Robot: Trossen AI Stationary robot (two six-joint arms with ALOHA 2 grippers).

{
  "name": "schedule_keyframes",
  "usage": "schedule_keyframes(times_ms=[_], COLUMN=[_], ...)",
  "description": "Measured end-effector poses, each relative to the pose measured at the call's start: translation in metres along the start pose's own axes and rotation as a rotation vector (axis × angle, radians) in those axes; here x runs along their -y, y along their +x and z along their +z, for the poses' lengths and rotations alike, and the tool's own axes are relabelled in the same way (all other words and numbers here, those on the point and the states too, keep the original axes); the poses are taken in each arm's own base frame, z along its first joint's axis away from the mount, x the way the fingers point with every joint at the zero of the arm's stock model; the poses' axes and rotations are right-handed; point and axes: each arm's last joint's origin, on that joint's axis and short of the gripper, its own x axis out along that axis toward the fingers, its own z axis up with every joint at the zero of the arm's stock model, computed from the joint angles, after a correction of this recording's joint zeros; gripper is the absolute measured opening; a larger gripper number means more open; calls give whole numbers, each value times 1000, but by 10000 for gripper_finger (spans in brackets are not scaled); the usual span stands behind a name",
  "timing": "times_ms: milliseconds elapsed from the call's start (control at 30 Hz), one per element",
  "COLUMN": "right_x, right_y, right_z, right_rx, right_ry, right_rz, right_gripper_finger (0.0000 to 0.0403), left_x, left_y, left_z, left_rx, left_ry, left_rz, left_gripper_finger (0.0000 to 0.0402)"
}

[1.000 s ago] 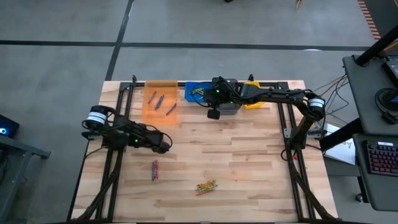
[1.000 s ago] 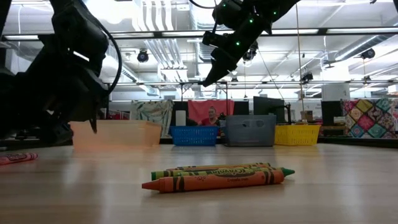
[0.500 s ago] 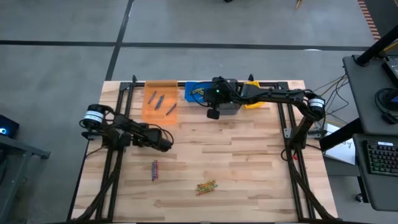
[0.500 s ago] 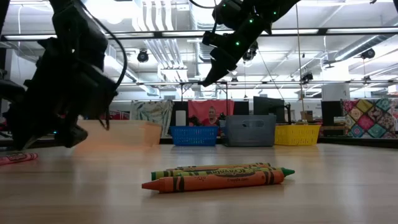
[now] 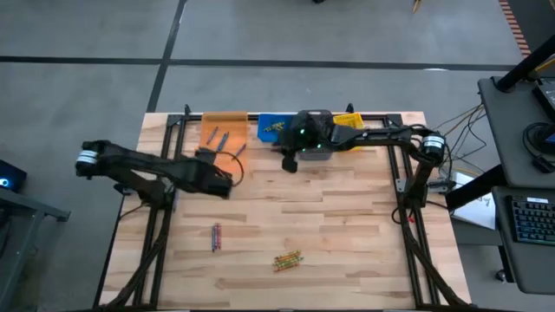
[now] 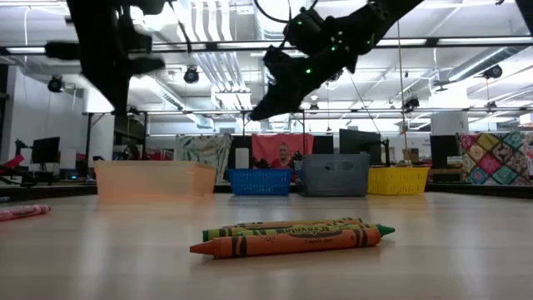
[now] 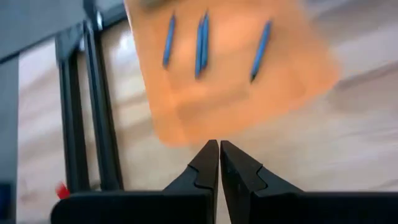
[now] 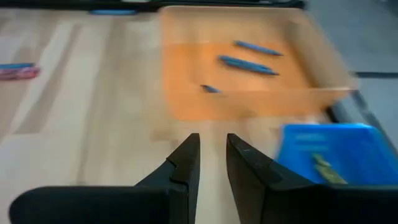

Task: Sort crayons
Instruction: Put the blue crayon into the orange bin

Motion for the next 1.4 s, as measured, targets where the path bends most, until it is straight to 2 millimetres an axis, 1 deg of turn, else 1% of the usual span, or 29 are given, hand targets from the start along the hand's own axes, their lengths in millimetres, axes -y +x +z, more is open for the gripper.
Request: schedule_keyframes(times_ms=[100, 233, 367, 467, 533, 600, 667, 800, 900, 1033, 1100, 1200, 1267, 1333, 1400], right_x=[-11, -15, -14, -14, -14, -14, -15, -15, -15, -14, -15, -16, -16, -16, -16], right_y=[15, 32, 39, 38, 36, 33, 31, 26, 23, 20, 19, 16, 15, 13, 10], right_z=[2, 9, 11, 12, 11, 12, 11, 6, 0, -9, -12, -13, -13, -14, -12], right_rx=[18, 69, 80, 78, 64, 50, 32, -44, -120, -211, -237, -237, -236, -240, -233], right_ry=[-27, -45, -47, -47, -46, -58, -69, -83, -94, -76, -72, -82, -91, -93, -98], right_rz=[30, 34, 33, 32, 34, 36, 40, 55, 72, 90, 96, 99, 100, 100, 99], right_gripper_finger=[68, 68, 68, 68, 68, 68, 68, 68, 68, 68, 68, 68, 68, 68, 68], left_x=[-19, -41, -55, -60, -58, -51, -41, -16, -5, 5, 8, 10, 10, 10, 5], left_y=[-24, -44, -51, -50, -47, -43, -34, -6, 13, 35, 43, 54, 60, 67, 73], left_z=[15, 24, 21, 14, 8, 2, -4, -15, -22, -31, -34, -36, -39, -42, -44], left_rx=[50, 49, -92, -248, -333, -407, -472, -585, -673, -795, -824, -800, -785, -773, -803], left_ry=[25, 98, 222, 398, 522, 632, 740, 906, 998, 1072, 1102, 1143, 1153, 1136, 1104], left_rz=[-80, -168, -272, -344, -394, -427, -422, -322, -249, -186, -162, -127, -144, -170, -159], left_gripper_finger=[0, 0, 0, 0, 0, 0, 0, 0, 0, 0, 0, 0, 0, 0, 0])
